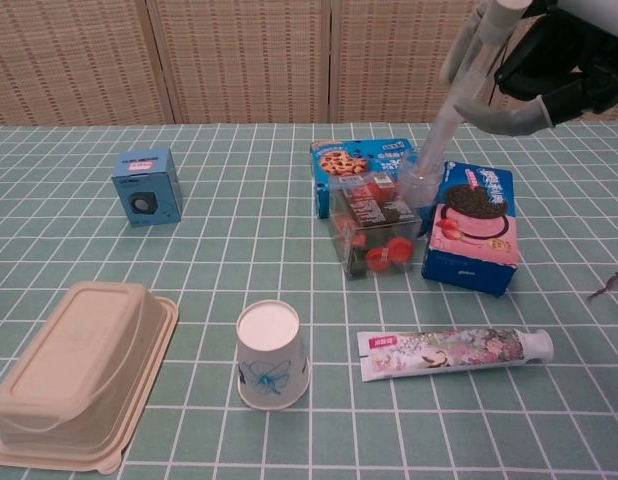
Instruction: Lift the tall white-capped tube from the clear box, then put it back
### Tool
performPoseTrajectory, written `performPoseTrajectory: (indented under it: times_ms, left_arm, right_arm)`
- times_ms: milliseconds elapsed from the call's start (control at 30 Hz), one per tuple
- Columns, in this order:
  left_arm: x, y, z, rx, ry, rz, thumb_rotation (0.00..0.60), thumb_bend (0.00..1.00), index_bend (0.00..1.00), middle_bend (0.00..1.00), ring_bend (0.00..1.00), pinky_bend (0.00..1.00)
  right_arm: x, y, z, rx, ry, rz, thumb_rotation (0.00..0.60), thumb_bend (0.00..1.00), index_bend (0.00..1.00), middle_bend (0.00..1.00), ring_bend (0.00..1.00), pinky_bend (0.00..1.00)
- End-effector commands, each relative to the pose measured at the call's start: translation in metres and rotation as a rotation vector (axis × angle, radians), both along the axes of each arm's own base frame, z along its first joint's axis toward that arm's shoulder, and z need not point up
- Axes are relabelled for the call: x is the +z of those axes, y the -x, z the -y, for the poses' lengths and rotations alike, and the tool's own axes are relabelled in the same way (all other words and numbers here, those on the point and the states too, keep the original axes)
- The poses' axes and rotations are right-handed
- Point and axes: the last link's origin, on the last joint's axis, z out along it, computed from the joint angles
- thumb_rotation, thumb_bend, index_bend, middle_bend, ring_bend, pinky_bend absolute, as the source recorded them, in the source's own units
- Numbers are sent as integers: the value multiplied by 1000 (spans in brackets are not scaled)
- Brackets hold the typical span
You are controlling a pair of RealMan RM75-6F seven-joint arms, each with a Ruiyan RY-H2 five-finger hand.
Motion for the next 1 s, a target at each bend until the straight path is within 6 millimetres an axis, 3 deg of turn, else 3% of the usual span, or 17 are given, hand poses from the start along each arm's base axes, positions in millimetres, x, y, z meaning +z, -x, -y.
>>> performPoseTrajectory:
  times_ms: [33,300,400,567,700,1000]
  left_arm:
    - [0,0,0,0,0,0,600,358,380,239,181,337]
    - [0,0,0,2,0,2,600,358,380,239,181,337]
    - [0,0,0,1,0,3,600,358,380,239,181,337]
    - [0,0,0,0,1,0,600,358,380,239,181,337]
    - [0,0,0,0,1,0,600,358,380,239,181,337]
    - [0,0,0,-1,0,1,600,358,380,239,181,337]
  right_arm:
    - [-1,-2,-2,-12,-121,177,600,703,756,1000,1000,1000]
    - [3,-2,-5,-13,-256,338,600,719,757,1000,1000,1000]
    - [3,3,-3,-1,-221,254,600,720,756,1000,1000,1000]
    - [-2,14,1,30,-31,-48,600,721,756,1000,1000,1000]
    - [-5,14,0,22,49,-133,600,721,756,1000,1000,1000]
    - [-4,6,-2,-20,-150,145,600,721,756,1000,1000,1000]
